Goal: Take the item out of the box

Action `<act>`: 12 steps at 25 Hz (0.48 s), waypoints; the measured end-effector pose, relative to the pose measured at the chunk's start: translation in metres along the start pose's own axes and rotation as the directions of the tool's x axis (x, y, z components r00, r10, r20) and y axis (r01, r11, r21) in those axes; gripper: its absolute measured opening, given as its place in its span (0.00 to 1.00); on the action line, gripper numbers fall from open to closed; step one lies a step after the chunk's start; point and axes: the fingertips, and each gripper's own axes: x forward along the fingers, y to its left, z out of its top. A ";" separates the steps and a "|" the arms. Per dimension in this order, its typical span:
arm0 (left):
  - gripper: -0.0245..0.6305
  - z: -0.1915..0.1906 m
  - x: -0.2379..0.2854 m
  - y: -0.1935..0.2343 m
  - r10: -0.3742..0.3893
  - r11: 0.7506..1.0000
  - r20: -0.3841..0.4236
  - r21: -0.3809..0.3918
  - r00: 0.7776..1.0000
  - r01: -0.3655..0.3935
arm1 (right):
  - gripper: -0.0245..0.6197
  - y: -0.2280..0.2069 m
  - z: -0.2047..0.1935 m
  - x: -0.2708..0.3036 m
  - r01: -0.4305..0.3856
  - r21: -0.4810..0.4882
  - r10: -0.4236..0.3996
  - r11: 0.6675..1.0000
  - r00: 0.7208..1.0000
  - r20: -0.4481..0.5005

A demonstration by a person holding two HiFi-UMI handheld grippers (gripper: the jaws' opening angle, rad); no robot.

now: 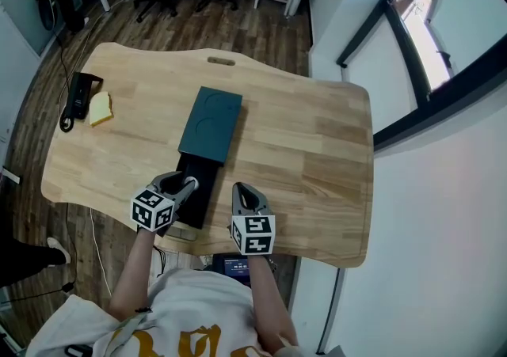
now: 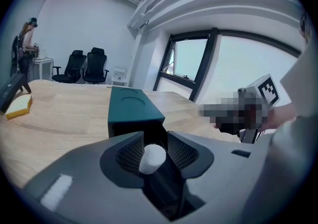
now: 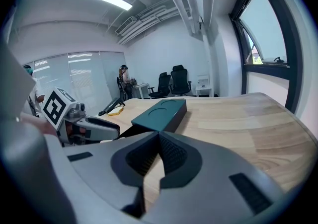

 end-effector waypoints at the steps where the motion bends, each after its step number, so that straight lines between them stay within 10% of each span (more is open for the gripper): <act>1: 0.25 -0.002 0.003 -0.001 -0.002 1.000 -0.016 0.011 1.000 0.003 | 0.05 -0.002 -0.001 0.001 0.001 0.002 -0.001 1.000 1.000 -0.003; 12: 0.35 -0.024 0.028 -0.002 -0.002 0.995 -0.163 0.094 0.987 0.017 | 0.05 -0.021 -0.007 0.007 0.026 0.026 -0.025 0.999 1.000 -0.018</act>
